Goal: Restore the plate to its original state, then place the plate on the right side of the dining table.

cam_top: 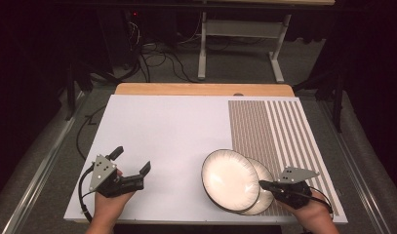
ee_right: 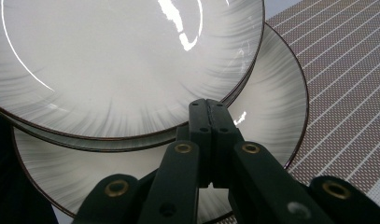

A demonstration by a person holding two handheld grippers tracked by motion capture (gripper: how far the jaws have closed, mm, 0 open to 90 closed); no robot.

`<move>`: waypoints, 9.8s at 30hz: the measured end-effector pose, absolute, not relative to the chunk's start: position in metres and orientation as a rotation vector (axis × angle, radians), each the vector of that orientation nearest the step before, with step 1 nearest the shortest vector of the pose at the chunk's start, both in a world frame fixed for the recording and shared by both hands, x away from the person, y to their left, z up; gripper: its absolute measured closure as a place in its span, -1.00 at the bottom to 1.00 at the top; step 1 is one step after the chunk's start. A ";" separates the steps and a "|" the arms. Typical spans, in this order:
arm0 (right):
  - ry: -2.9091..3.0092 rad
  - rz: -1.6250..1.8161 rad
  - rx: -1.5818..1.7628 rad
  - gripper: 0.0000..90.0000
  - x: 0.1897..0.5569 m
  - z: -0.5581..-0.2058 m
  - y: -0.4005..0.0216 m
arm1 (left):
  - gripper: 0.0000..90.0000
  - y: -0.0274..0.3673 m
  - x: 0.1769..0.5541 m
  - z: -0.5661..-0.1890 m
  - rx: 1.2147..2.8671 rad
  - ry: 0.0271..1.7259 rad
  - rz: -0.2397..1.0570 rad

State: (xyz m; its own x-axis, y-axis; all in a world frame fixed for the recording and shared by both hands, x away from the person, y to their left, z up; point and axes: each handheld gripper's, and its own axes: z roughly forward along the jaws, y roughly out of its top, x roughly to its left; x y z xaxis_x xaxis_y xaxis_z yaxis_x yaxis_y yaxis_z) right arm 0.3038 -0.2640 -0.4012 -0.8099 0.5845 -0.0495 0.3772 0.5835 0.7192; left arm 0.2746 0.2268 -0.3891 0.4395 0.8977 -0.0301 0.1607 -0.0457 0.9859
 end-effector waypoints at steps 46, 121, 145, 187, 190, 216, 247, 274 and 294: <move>2.545 1.069 0.802 1.00 0.306 -0.400 -0.269 | -0.99 0.229 0.275 -0.390 1.521 0.970 0.788; 2.479 1.094 0.882 1.00 0.305 -0.395 -0.291 | -0.99 0.231 0.275 -0.390 1.525 0.971 0.787; 2.440 1.092 0.924 1.00 0.304 -0.393 -0.301 | -0.99 0.230 0.276 -0.390 1.529 0.969 0.790; 1.933 1.338 1.106 -0.99 0.295 -0.376 -0.327 | -1.00 0.229 0.277 -0.390 1.532 0.989 0.791; 1.888 1.311 1.117 -0.99 0.295 -0.378 -0.330 | -1.00 0.229 0.278 -0.390 1.542 0.989 0.790; 1.882 1.275 1.125 -0.60 0.294 -0.376 -0.337 | -1.00 0.226 0.277 -0.386 1.558 0.988 0.794; 2.222 1.183 0.974 0.84 0.292 -0.380 -0.314 | -1.00 0.225 0.278 -0.387 1.579 0.984 0.789; 2.413 1.083 0.942 1.00 0.296 -0.389 -0.301 | -1.00 0.227 0.280 -0.389 1.575 0.995 0.778; 2.419 1.054 0.930 1.00 0.296 -0.388 -0.299 | -1.00 0.226 0.279 -0.388 1.574 0.989 0.774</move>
State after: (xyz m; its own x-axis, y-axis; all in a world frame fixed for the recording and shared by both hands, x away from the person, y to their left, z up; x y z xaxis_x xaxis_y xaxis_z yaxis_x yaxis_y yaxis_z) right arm 0.2955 -0.2988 -0.3879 -0.7270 0.6849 -0.0485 0.4309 0.5101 0.7443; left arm 0.2794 0.2261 -0.3880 0.4440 0.8959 -0.0146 0.2013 -0.0838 0.9759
